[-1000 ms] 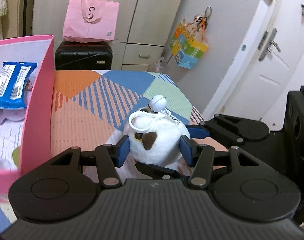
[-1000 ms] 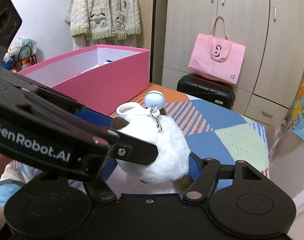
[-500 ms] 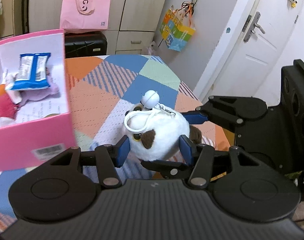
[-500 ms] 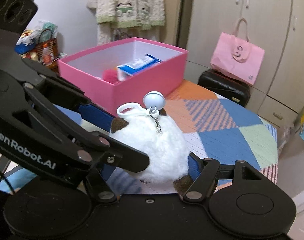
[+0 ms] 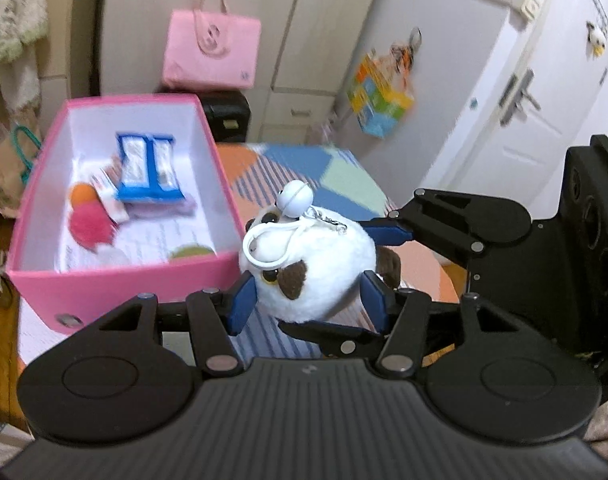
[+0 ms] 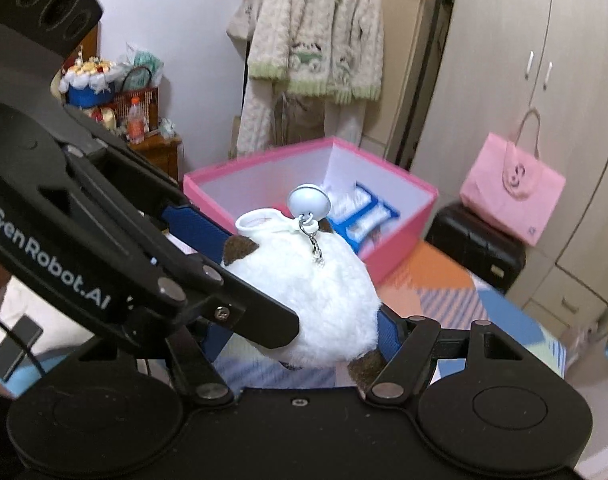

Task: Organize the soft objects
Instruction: 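Lift and carry the white plush over the pink box with the left gripper, then lower the plush into the box and open the left gripper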

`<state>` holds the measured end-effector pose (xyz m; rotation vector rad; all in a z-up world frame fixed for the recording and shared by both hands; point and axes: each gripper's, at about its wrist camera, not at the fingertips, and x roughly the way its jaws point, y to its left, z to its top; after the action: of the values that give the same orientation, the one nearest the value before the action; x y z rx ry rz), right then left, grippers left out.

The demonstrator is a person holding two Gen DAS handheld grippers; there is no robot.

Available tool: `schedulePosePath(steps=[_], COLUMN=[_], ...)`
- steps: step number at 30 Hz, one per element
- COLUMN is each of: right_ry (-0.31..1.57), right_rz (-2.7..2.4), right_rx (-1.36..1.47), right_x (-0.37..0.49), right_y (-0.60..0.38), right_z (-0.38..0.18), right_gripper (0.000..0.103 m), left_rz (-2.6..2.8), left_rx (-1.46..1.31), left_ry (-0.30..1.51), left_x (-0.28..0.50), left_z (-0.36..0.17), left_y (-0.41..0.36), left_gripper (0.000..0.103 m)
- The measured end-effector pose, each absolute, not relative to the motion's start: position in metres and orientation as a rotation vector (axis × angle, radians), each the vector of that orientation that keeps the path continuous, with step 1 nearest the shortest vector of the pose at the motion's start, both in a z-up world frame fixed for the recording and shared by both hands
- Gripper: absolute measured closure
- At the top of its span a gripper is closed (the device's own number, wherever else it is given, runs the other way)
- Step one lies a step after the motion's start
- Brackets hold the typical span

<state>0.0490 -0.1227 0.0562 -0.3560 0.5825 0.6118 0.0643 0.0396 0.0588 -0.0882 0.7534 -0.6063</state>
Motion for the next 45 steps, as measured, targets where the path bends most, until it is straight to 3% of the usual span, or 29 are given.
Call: schedulePosePath(steps=[14,33,45], right_ry=[0.521,0.787,0.763], right_rz=[0.732,0.815,0.737], right_rx=[-0.155,-0.024,-0.190], right_x=[0.137,0.239,0.228], right_y=[-0.099,-0.068,-0.059], right_z=[0.069,0.006,0.005], right_gripper=[0.021,0.025,0.024], left_rz=[-0.489,-0.366,-0.415], left_rx=[-0.186,-0.266,-0.249], left_ry=[0.584,0.695,0.750], left_x=[0.116,0.202,0.215], left_z=[0.074,0.016,-0.002], left_y=[0.094,0.128,0.127], left_gripper=[0.049,0.048,0.043])
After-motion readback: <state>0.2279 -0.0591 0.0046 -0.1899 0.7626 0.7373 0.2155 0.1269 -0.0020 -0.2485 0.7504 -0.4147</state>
